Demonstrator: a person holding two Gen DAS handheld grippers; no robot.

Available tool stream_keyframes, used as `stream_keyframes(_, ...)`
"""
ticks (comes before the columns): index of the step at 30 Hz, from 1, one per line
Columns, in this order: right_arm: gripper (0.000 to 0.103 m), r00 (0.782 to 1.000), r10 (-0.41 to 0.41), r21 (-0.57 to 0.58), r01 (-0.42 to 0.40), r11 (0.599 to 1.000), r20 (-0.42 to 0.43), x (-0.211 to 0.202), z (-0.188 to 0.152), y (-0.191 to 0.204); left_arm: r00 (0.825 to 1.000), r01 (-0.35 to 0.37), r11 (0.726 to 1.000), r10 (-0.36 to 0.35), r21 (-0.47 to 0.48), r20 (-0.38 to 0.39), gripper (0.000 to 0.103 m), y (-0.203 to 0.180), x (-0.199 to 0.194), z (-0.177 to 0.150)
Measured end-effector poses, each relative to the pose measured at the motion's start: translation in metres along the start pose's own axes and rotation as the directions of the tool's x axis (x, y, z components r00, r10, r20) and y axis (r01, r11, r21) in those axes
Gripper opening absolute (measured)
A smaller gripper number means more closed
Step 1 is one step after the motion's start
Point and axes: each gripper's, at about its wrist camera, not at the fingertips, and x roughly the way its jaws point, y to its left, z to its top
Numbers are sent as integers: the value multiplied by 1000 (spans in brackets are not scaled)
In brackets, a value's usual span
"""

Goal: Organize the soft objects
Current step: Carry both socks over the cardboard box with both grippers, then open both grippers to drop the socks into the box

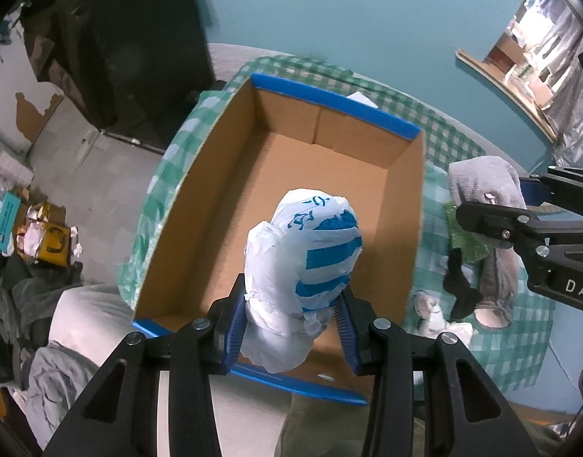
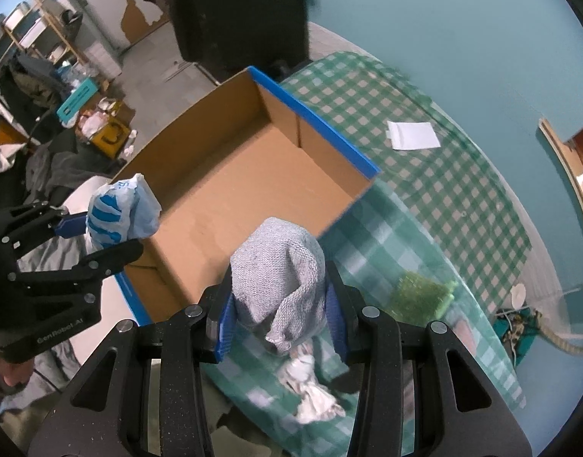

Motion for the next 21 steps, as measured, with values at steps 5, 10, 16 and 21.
stream_keyframes(5, 41, 1000, 14, -20, -14, 1000, -16, 15, 16, 13, 999, -28, 999, 28, -19, -22, 43, 15, 12, 5)
stream_keyframes(10, 41, 999, 21, -31, -23, 999, -37, 29, 29, 23, 998, -42, 999, 41, -25, -37, 43, 24, 22, 10)
stream_keyframes(16, 41, 998, 5, -31, -7, 1000, -61, 44, 42, 30, 998, -37, 998, 34, -42, -60, 43, 36, 33, 13)
stream_keyframes(21, 41, 998, -11, -36, 8, 999, -68, 50, 48, 35, 995, -51, 998, 47, -47, -83, 43, 40, 40, 14)
